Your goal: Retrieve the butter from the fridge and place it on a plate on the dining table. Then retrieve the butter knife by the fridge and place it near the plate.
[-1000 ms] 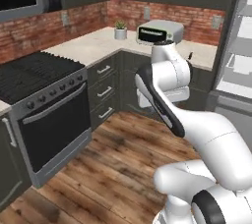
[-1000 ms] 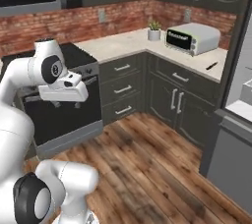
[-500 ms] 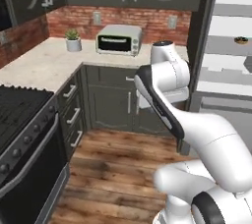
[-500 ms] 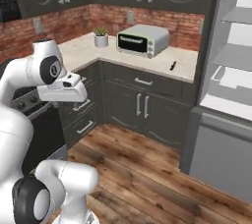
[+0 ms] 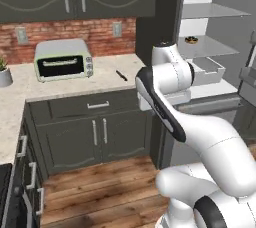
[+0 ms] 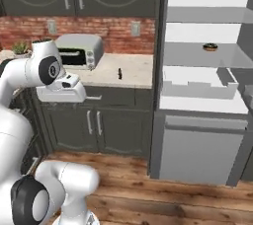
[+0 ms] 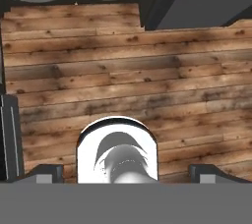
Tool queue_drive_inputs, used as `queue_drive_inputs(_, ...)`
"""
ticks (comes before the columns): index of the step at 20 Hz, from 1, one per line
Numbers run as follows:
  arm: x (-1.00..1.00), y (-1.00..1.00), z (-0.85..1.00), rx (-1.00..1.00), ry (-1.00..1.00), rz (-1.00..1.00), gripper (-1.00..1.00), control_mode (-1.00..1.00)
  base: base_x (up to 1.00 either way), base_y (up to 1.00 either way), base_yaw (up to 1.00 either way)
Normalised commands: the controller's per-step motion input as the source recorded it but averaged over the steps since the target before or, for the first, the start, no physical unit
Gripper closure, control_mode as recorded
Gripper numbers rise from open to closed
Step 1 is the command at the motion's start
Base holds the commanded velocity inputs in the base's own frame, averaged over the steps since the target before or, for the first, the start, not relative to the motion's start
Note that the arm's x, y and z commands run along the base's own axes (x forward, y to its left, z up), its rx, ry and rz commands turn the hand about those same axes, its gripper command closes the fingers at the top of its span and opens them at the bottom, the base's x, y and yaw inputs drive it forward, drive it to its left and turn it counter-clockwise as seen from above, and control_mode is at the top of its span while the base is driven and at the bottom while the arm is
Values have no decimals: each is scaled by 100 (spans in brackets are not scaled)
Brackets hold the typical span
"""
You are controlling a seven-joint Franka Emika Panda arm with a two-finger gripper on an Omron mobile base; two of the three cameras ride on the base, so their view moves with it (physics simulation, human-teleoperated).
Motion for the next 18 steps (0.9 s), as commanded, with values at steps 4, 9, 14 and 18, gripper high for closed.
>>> queue_drive_inputs(4,0,0,0,0,0,0,-100,100,86,22,-49)
queue_drive_inputs(9,0,0,0,0,0,0,-100,100,51,29,-1)
queue_drive_inputs(14,0,0,0,0,0,0,-100,100,82,33,14)
queue_drive_inputs(18,0,0,0,0,0,0,-100,100,51,9,17)
